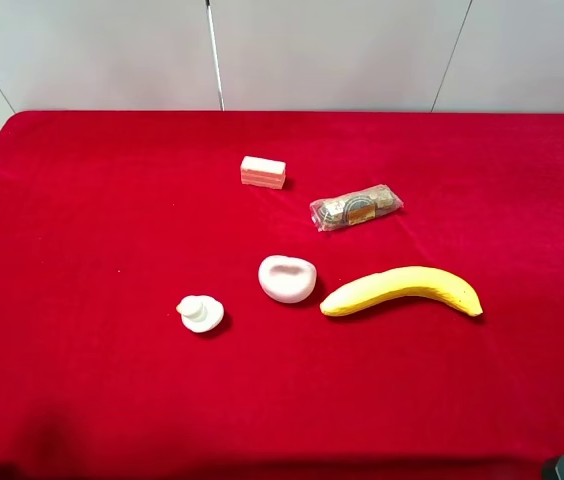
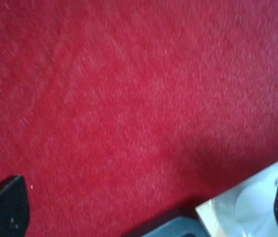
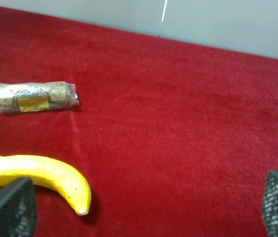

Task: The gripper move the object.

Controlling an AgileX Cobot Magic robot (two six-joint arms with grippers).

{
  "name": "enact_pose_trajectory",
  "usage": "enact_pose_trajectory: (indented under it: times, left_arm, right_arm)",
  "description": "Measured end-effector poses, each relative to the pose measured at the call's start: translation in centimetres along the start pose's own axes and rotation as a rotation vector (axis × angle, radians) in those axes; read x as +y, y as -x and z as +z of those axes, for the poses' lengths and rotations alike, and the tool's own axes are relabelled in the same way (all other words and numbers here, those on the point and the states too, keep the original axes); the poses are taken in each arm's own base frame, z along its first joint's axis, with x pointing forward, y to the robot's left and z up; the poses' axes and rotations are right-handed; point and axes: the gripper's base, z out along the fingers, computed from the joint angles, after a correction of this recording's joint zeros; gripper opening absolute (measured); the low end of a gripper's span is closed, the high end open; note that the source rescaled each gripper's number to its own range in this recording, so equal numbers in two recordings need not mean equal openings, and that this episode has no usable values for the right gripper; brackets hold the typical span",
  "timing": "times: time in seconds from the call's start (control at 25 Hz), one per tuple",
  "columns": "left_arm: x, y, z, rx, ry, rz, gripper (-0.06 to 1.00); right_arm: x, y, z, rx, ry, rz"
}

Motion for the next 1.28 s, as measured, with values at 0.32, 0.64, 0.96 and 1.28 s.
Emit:
enact_pose_trajectory:
  times: [0.32,0.64,0.96,1.28]
  left_arm:
    - [0.3,-2.4,-2.3,-0.235,-0.005,-0.019,1.0]
    - [1.0,-3.3,-3.0,-0.319,0.045,-0.08,1.0]
    - [1.2,-4.2,-3.5,-0.38,0.085,-0.141,1.0]
    - [1.3,-5.5,-4.2,-0.453,0.194,-0.294,1.0]
  right_arm:
    - [0.0,0.0,0.0,0.0,0.0,0.0]
    - [0.0,0.0,0.0,0.0,0.0,0.0]
    - [0.0,0.0,0.0,-0.001,0.0,0.0]
    - [0.0,0.0,0.0,-0.001,0.0,0.0]
